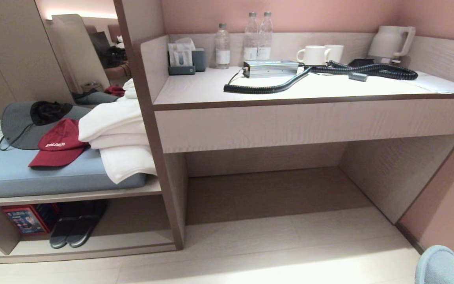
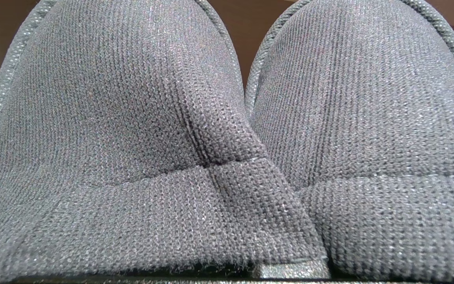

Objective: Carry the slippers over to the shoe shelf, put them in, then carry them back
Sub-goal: Place the slippers on the floor

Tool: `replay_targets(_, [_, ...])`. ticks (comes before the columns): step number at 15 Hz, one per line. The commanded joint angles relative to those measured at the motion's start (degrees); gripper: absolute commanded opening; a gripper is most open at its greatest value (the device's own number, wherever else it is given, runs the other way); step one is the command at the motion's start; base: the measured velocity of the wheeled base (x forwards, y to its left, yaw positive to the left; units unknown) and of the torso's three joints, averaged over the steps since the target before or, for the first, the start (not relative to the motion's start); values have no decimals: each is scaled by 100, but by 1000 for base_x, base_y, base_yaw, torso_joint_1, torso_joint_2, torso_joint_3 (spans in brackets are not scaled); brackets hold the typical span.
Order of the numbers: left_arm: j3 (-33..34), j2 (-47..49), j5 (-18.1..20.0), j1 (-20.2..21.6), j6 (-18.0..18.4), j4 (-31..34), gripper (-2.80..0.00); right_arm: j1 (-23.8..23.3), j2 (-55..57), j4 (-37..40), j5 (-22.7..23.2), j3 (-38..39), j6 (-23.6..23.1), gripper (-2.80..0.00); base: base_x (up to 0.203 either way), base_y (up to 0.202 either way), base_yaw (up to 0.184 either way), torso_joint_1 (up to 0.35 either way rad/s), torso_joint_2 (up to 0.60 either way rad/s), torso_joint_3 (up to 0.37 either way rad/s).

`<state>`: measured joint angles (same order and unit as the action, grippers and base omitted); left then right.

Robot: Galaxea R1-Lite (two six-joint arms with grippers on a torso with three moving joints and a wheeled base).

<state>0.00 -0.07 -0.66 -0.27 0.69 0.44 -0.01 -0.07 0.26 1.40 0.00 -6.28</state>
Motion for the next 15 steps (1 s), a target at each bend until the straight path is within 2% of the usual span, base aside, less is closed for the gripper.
replay_targets(1, [0, 7, -4, 0, 2, 0, -280, 1, -10, 0, 0, 0, -5, -280, 0, -192, 2, 2, 4, 2])
replay_targets(9, [9, 7, 5, 0, 6, -10, -280, 1, -3, 0, 0, 0, -5, -280, 0, -192, 0, 2, 1, 4])
replay_targets(15, [9, 7, 32, 0, -8, -26, -280, 1, -10, 9, -44, 0, 138, -280, 0, -19, 1, 1, 1, -12])
